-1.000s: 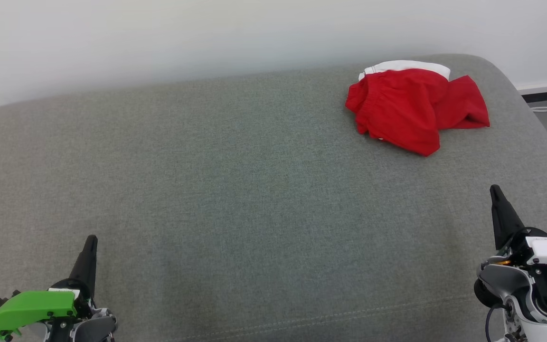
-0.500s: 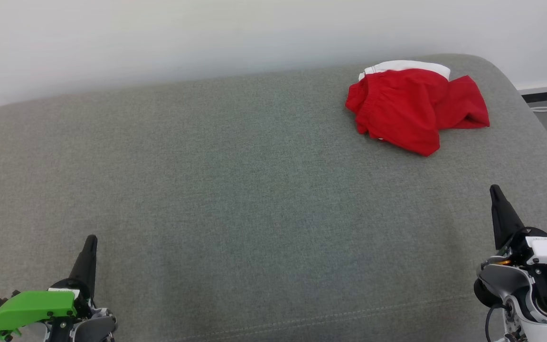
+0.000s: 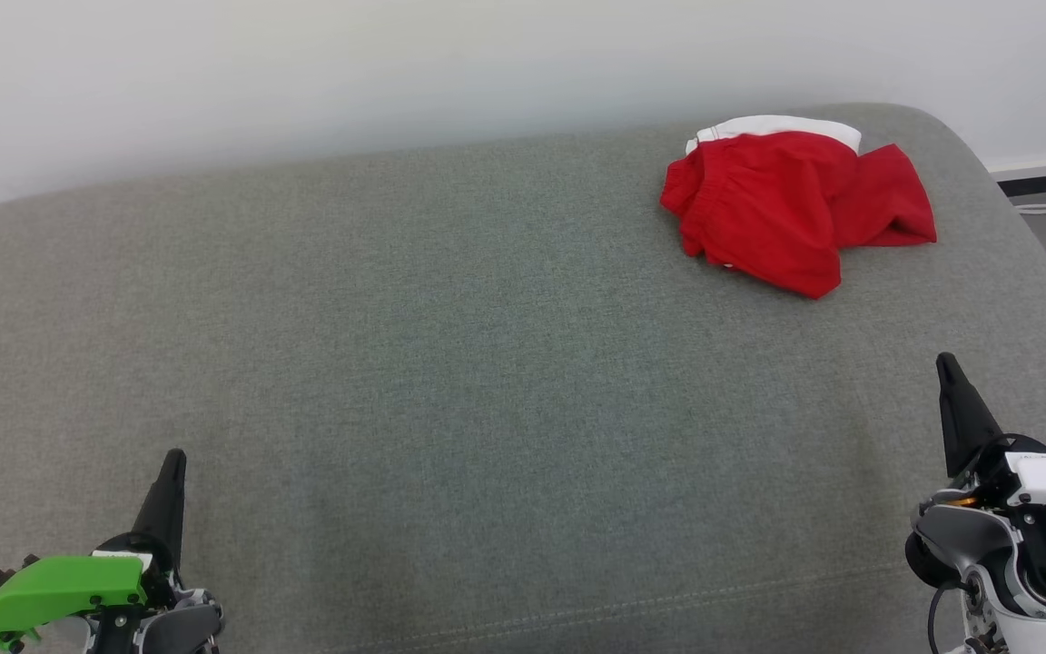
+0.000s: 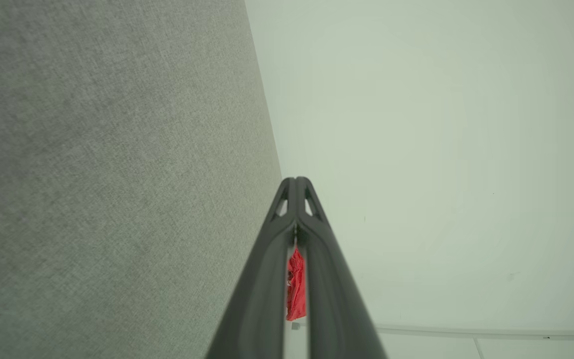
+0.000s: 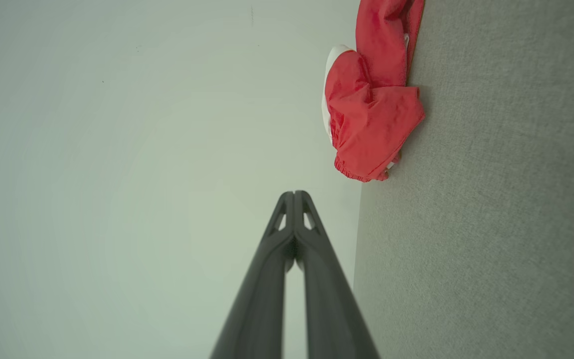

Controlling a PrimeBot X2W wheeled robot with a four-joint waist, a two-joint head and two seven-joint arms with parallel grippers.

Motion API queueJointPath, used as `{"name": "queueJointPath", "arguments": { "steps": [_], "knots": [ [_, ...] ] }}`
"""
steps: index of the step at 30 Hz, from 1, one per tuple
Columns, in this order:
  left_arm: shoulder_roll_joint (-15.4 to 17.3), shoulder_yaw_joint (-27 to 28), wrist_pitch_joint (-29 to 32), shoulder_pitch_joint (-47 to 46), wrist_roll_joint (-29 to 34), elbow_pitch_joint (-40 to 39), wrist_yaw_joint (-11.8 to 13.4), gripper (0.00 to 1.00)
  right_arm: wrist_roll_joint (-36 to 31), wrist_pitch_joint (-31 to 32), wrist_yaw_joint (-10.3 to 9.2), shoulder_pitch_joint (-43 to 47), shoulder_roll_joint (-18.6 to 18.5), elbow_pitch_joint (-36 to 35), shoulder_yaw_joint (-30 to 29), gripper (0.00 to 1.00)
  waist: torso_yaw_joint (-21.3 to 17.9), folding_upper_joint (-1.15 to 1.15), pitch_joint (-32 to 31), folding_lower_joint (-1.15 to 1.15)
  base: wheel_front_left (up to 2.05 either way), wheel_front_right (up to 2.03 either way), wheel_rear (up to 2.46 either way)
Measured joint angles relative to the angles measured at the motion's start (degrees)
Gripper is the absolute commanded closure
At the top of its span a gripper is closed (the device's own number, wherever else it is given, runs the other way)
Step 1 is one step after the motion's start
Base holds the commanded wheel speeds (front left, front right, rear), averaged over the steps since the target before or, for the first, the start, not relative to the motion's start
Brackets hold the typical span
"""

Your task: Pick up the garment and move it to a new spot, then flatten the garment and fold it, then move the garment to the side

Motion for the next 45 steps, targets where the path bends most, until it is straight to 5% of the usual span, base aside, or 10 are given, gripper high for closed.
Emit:
{"name": "queueJointPath", "arguments": {
  "steps": [45],
  "knots": [
    [-0.1,0.2,0.4,-0.1,0.0,0.0,0.0,1.0,0.0,0.0,0.0,0.0,0.0,0.0,0.0,1.0,0.0,0.0,0.0,0.0,0.0,0.0,0.0]
  ]
}}
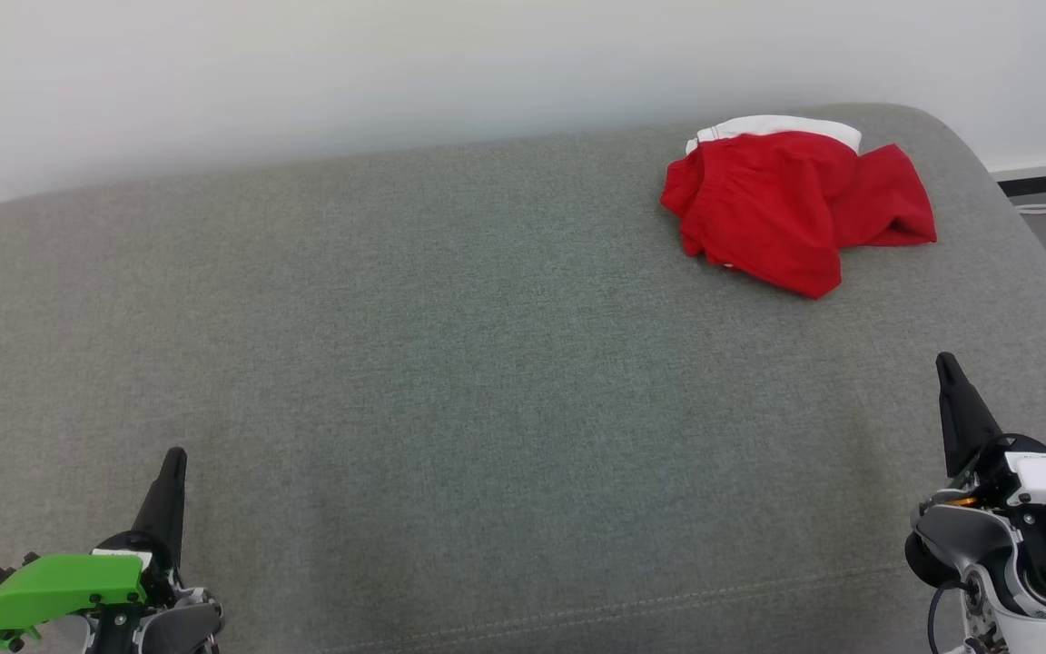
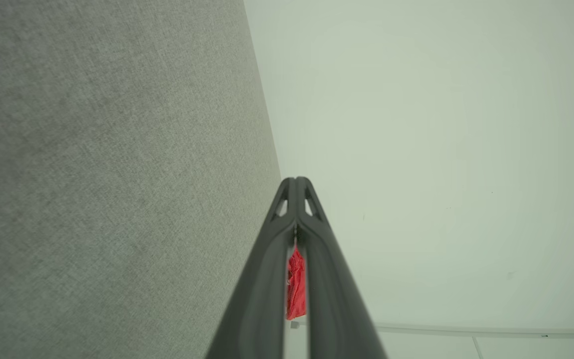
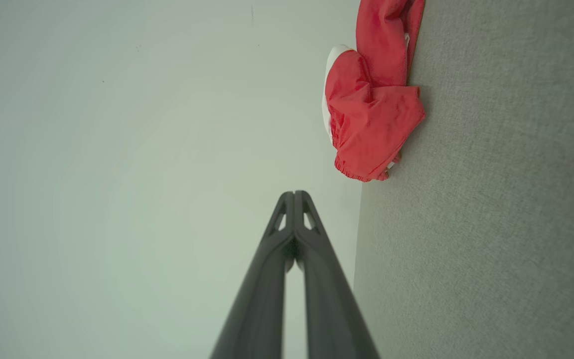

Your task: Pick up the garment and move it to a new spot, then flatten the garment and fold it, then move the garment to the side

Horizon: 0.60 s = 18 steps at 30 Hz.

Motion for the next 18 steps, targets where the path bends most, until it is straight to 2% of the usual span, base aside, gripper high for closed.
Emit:
{"name": "queueJointPath", "arguments": {
  "steps": [18],
  "knots": [
    [-0.1,0.1,0.0,0.0,0.0,-0.1,0.0,1.0,0.0,0.0,0.0,0.0,0.0,0.0,0.0,1.0,0.0,0.0,0.0,0.0,0.0,0.0,0.0]
  ]
}}
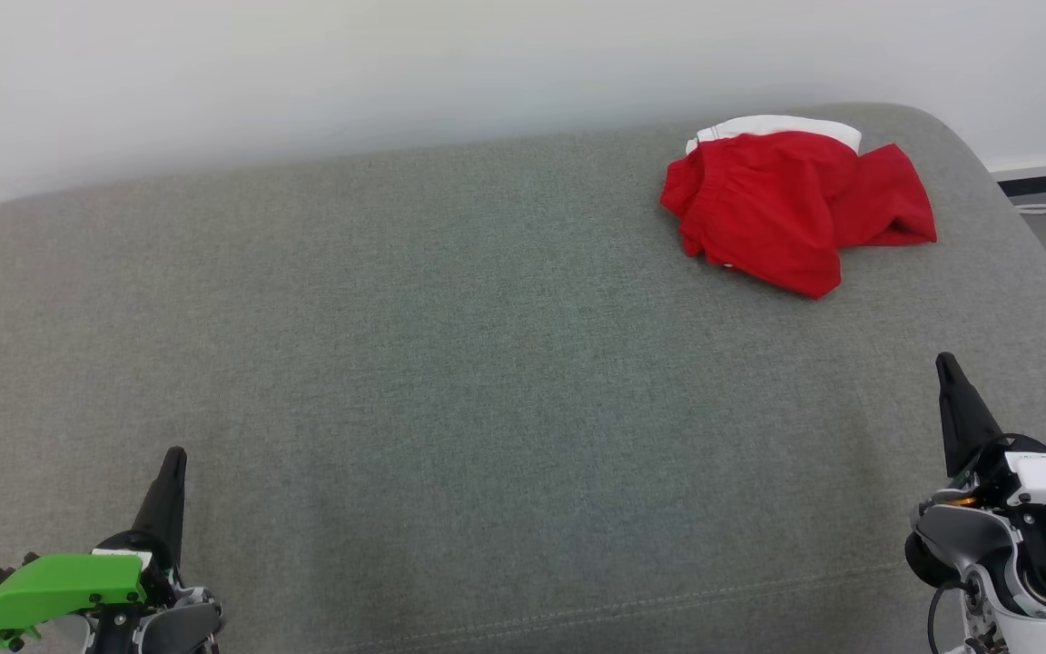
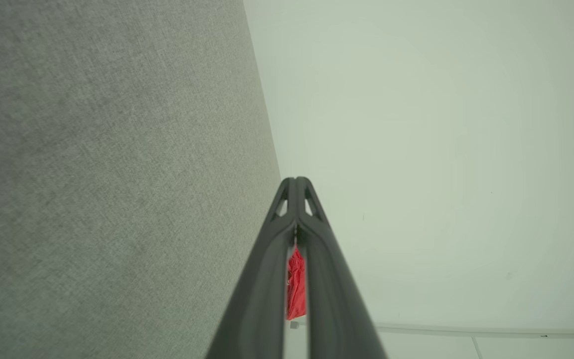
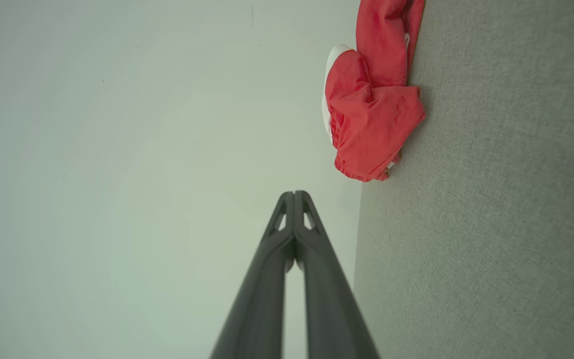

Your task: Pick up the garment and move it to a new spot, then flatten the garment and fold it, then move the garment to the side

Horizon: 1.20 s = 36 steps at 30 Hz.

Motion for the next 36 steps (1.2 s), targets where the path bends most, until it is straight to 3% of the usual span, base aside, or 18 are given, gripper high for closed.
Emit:
{"name": "queueJointPath", "arguments": {
  "steps": [36],
  "knots": [
    [-0.1,0.1,0.0,0.0,0.0,-0.1,0.0,1.0,0.0,-0.1,0.0,0.0,0.0,0.0,0.0,1.0,0.0,0.0,0.0,0.0,0.0,0.0,0.0]
  ]
}}
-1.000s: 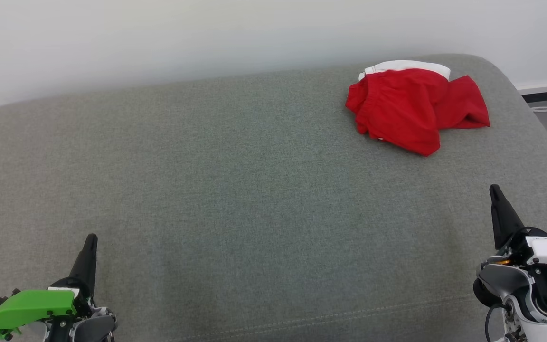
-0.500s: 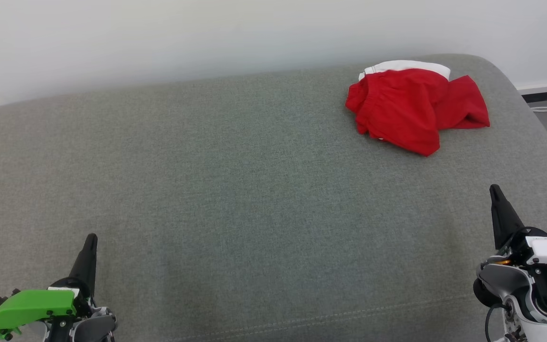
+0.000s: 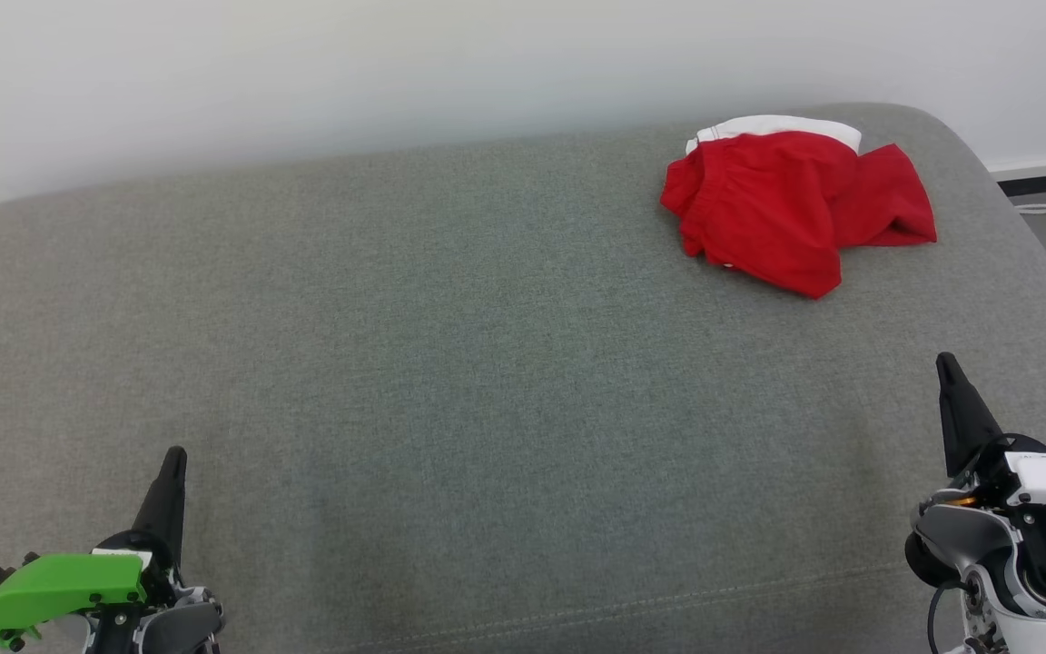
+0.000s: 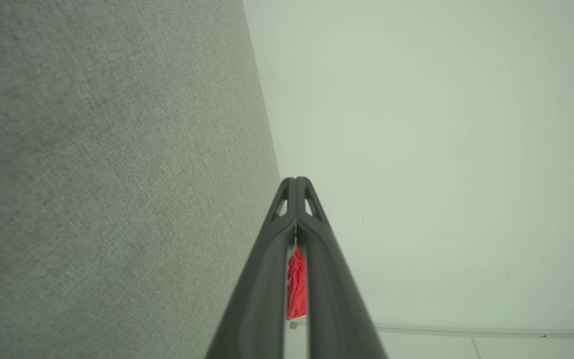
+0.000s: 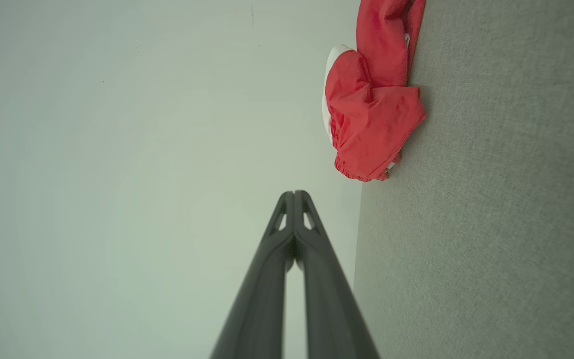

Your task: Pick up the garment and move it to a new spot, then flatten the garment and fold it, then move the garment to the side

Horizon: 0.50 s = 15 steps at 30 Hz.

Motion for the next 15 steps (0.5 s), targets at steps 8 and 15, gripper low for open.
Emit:
{"name": "queueJointPath", "arguments": {
  "steps": [8,15],
  "knots": [
    [0.0,0.0,0.0,0.0,0.0,0.0,0.0,1.0,0.0,0.0,0.0,0.0,0.0,0.0,0.0,1.0,0.0,0.0,0.0,0.0,0.0,0.0,0.0],
    [0.0,0.0,0.1,0.0,0.0,0.0,0.0,1.0,0.0,0.0,0.0,0.0,0.0,0.0,0.0,1.0,0.0,0.0,0.0,0.0,0.0,0.0,0.0]
  ]
}}
